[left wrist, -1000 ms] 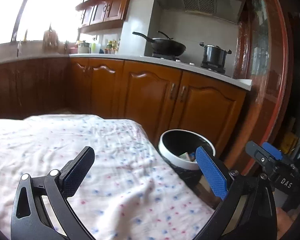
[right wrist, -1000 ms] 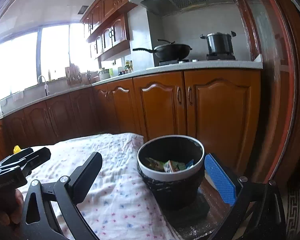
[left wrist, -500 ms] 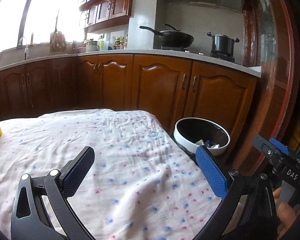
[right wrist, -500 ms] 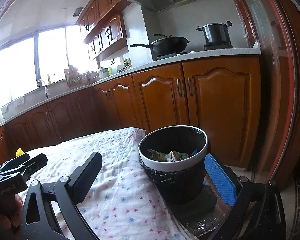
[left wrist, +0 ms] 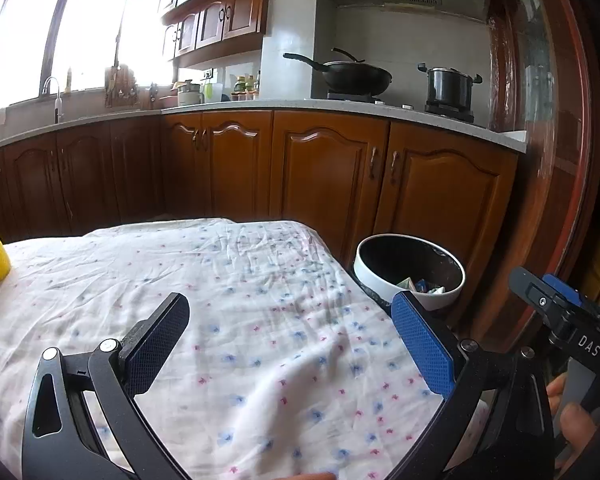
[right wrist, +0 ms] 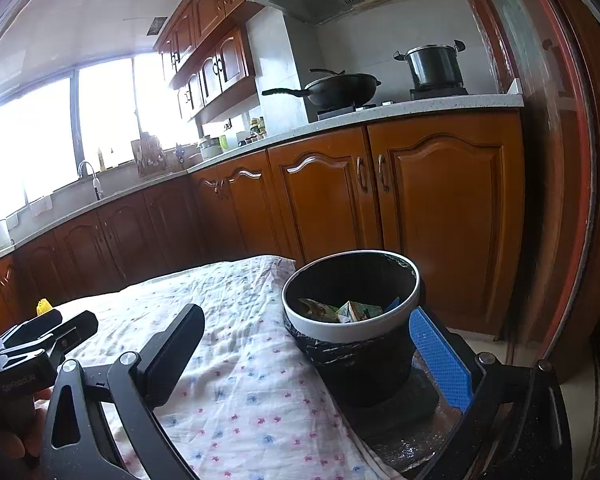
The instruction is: Collect trash
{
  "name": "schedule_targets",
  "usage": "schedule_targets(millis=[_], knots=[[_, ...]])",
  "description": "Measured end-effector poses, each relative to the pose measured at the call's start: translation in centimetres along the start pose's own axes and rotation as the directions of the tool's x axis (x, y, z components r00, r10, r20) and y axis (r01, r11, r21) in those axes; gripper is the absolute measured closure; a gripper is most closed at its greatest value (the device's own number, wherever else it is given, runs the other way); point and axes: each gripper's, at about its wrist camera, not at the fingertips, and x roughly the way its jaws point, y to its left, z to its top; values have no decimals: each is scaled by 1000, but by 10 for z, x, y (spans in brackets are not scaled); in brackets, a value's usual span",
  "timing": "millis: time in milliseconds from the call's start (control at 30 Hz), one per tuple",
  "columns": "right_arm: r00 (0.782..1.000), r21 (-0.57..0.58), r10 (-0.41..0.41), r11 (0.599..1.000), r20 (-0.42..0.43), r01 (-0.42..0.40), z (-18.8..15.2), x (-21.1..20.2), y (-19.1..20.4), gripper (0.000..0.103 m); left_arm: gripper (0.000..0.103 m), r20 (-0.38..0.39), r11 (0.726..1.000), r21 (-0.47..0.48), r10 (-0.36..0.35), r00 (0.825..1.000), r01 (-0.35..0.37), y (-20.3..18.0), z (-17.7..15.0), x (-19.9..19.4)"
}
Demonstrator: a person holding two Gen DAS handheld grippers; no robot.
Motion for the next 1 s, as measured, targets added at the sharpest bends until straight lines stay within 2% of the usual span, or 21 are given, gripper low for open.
schedule_targets(millis=[1000], knots=[[1000, 14, 13, 1000, -5, -12, 0, 1, -1, 0, 0, 6, 999, 24, 22, 1000, -22, -8, -3, -3]])
